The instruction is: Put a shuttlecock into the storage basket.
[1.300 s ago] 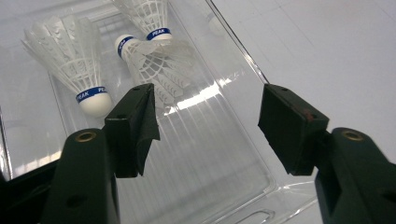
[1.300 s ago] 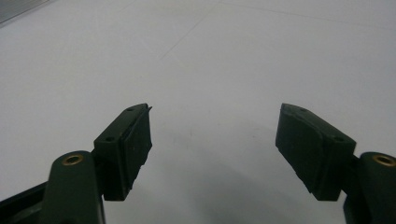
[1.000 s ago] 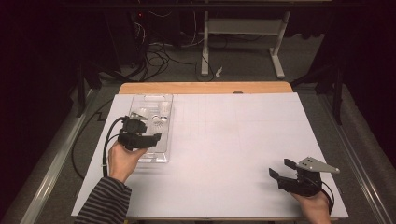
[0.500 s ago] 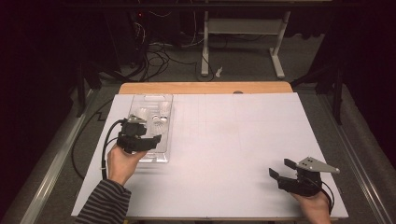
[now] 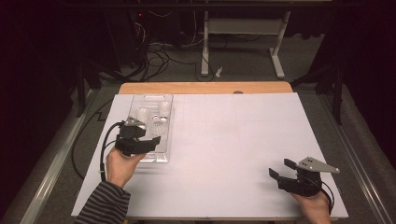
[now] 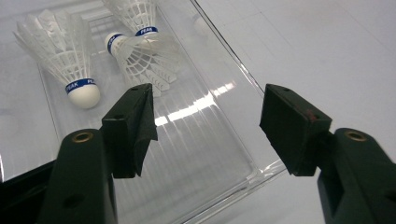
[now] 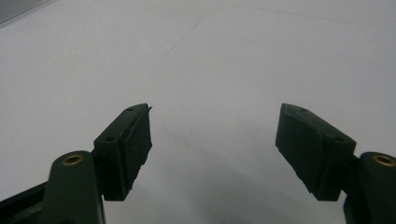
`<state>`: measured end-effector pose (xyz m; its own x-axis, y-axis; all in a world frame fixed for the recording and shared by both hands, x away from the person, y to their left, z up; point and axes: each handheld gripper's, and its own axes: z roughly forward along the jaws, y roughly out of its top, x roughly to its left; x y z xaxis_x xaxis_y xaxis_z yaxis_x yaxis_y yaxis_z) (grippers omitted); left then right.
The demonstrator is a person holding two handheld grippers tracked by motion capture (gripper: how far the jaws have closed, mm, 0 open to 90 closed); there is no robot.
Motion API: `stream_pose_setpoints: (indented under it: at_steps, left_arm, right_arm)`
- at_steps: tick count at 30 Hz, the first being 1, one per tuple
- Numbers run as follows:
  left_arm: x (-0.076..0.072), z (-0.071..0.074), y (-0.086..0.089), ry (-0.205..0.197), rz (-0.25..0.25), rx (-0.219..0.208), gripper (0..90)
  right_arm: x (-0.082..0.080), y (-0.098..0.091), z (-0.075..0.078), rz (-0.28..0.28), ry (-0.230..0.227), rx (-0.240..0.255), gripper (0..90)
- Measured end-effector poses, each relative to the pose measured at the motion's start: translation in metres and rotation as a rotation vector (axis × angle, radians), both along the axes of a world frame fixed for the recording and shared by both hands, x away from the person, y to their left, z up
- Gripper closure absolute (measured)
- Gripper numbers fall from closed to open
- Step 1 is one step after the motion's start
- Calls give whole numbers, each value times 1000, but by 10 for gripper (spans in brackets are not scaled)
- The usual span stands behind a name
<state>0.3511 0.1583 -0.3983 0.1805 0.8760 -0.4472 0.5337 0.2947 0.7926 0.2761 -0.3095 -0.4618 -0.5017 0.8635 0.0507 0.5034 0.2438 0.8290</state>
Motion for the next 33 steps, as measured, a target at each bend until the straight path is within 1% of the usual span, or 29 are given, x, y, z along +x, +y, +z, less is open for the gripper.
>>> stream_pose_setpoints:
  at_steps: [10,18,24,33]
  left_arm:
    - [-6,-2,1,-5,-5,-21,365]
    - [-12,-2,2,-16,-8,-34,362]
    - [-14,-3,3,-26,2,-43,358]
    - [-19,-4,5,-30,-1,-60,354]
  right_arm:
    - [0,0,0,0,0,0,275]
    - [0,0,0,0,-1,0,275]
    - [0,0,0,0,-1,0,275]
    - [0,0,0,0,-1,0,275]
